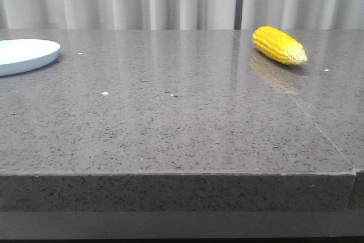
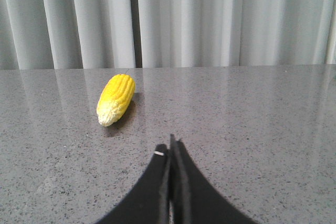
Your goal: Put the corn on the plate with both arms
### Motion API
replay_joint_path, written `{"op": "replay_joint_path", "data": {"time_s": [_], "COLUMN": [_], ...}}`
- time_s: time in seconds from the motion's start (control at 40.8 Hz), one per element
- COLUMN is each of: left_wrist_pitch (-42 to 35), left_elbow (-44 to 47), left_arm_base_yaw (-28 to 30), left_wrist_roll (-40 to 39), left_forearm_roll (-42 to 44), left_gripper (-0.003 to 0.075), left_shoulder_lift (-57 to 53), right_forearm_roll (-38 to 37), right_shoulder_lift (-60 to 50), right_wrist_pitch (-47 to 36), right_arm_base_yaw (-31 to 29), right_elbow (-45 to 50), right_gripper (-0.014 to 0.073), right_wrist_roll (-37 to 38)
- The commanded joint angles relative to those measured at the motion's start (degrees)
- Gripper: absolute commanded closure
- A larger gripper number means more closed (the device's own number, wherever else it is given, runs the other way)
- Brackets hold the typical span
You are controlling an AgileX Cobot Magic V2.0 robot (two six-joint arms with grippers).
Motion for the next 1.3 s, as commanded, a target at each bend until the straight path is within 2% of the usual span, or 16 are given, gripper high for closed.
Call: {"op": "replay_joint_path", "data": {"time_s": [0.0,0.466,0.76,0.883,0.981,1.152,1.275], "left_wrist_pitch": [-4.6,-4.7,-8.1,-13.6,-13.6,-4.1,3.0], "left_elbow": [1.2,1.2,1.2,0.7,-3.3,-17.1,-27.2], "left_arm_base_yaw": [0.1,0.1,0.1,0.1,0.1,0.1,0.1], "left_wrist_roll": [-0.6,-0.6,-0.6,-0.6,-0.6,-0.6,-0.6], "left_forearm_roll": [-0.4,-0.4,-0.4,-0.8,-0.8,1.9,1.9], "left_gripper": [0.0741,0.0741,0.0741,0.0741,0.0741,0.0741,0.0741], "left_shoulder_lift": [-0.8,-0.8,-0.8,-0.8,-0.8,0.5,4.9], "right_forearm_roll": [-0.5,-0.5,-0.5,-0.5,-0.5,-0.6,-0.6], "right_shoulder_lift": [-1.0,-1.0,-1.0,-1.0,-1.0,0.6,4.8], "right_wrist_pitch": [-4.9,-4.9,-4.9,-8.2,-5.6,6.9,12.9], "right_arm_base_yaw": [-0.3,-0.3,-0.3,-0.2,-0.2,-0.2,-0.2], "right_elbow": [-1.2,-1.2,-1.2,-2.2,-6.5,-18.7,-27.3], "right_gripper": [0.068,0.068,0.068,0.068,0.068,0.068,0.068], "right_wrist_roll": [-0.4,-0.4,-0.4,-0.4,-0.4,-0.4,-0.4]}}
